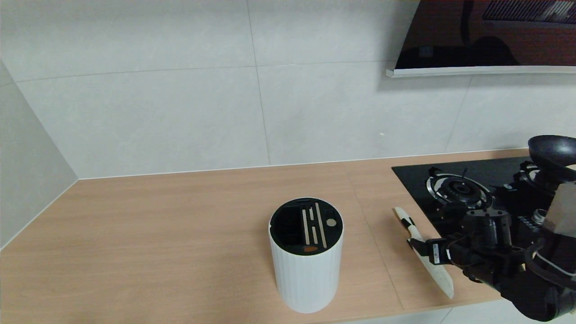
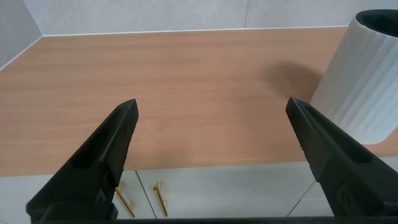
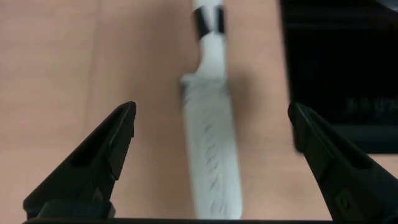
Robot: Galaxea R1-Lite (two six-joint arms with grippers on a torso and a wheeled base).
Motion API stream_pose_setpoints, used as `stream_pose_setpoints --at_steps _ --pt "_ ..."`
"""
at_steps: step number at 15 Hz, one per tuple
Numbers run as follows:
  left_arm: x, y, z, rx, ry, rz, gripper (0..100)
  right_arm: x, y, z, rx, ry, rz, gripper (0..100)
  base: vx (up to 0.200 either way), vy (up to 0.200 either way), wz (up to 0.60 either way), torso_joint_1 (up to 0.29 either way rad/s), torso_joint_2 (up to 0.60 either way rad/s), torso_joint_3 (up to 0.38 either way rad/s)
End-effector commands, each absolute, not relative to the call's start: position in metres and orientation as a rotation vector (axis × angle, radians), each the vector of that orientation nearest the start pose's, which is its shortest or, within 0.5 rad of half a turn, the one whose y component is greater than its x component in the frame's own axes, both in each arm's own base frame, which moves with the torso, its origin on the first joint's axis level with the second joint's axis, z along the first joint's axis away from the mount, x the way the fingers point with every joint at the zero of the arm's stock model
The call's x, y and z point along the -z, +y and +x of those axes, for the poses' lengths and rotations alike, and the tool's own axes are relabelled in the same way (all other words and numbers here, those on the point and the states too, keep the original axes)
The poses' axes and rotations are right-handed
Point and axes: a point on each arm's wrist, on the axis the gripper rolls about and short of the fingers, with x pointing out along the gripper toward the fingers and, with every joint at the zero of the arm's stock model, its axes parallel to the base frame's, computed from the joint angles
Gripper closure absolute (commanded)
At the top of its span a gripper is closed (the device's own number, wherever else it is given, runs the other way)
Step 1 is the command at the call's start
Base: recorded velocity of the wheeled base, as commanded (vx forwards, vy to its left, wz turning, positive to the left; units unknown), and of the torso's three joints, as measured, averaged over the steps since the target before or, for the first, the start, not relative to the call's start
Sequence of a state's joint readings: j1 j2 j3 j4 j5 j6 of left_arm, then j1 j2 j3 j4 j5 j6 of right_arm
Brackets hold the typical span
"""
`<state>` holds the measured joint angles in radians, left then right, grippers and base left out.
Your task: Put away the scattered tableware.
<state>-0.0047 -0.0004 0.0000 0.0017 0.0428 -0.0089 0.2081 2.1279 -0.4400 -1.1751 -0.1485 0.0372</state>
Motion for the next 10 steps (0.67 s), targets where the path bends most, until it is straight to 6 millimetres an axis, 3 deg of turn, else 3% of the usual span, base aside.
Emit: stream_pose_setpoints --at_steps 1,10 --pt "-0.075 0.001 -0.023 -0.038 0.001 -0.009 0 0.001 0.057 0.298 -0.038 0.570 -0.062 0 0.000 0.000 0.00 0.000 0.00 0.000" --pt "-0.075 0.001 -0.023 -0.038 0.001 -0.009 0 0.019 0.069 0.313 -0.065 0.500 -0.058 0 0.000 0.000 0.00 0.000 0.00 0.000"
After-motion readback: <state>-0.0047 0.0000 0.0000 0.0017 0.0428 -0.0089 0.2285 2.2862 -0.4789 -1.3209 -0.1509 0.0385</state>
